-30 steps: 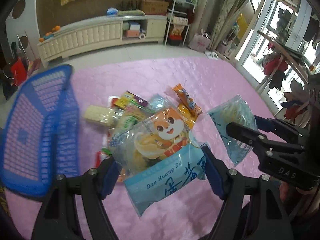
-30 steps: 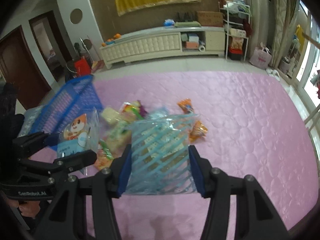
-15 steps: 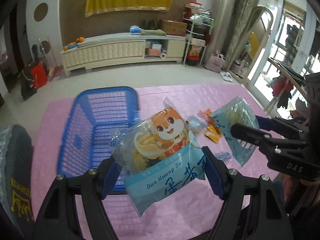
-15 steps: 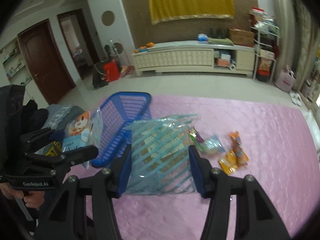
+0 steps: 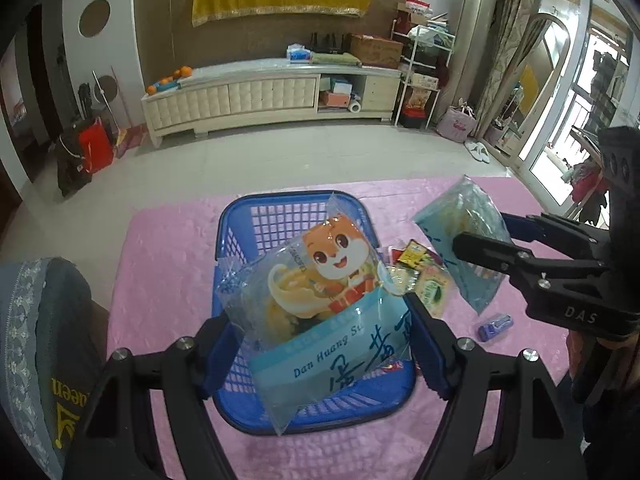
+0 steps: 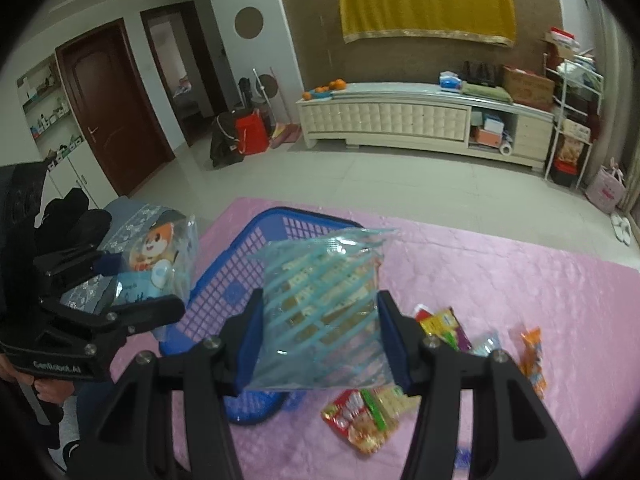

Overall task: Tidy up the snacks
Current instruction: 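Carry both held bags over the blue basket with both tools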

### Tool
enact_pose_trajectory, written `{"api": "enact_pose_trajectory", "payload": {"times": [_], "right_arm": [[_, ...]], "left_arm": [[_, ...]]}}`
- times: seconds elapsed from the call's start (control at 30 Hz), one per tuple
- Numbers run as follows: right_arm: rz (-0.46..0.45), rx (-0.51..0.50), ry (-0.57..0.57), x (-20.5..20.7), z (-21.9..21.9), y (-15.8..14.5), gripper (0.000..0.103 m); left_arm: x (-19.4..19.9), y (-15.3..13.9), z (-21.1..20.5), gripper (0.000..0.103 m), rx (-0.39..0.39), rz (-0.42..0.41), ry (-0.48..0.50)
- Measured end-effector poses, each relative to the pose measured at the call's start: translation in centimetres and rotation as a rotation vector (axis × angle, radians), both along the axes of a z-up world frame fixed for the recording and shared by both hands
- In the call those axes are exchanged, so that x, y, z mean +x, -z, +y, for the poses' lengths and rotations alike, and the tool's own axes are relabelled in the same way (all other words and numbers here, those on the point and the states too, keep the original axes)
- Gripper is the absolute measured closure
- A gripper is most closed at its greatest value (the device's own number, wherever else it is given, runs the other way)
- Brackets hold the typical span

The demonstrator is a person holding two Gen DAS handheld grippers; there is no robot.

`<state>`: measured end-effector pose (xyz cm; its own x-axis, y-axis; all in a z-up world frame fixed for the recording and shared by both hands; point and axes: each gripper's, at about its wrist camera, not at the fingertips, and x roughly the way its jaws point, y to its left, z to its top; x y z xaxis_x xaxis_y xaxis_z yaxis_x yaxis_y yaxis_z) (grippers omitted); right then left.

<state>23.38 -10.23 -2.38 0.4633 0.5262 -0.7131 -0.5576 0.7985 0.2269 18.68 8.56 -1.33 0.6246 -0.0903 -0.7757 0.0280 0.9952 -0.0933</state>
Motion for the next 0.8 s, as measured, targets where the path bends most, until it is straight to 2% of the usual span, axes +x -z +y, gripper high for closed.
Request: {"api": "enact_pose_trajectory", "payload": {"times": [0.2,0.4,0.57,0.8], "right_arm": [[0.038,-0.027,-0.033,2.7,3.0,2.1,0.045],[0.081,-0.049,-0.062,5.0,4.9,4.3,0.045],[0.094,-0.060,-0.088,6.2,5.8,5.0,0.044],[0.075,-0.103,-0.085,6.9,6.9,5.7,0.041]], "left_arm": [[3.5,2.5,2.4,0.029,0.005,0.051,-0.023],[6.1,4.2,3.2,0.029,0.009,0.074,-0.016],[8.0,4.8,3.4,0.029,0.021,0.078,0.000],[8.7,6.3,3.9,0.024,0.025,0.102,-0.002]]}}
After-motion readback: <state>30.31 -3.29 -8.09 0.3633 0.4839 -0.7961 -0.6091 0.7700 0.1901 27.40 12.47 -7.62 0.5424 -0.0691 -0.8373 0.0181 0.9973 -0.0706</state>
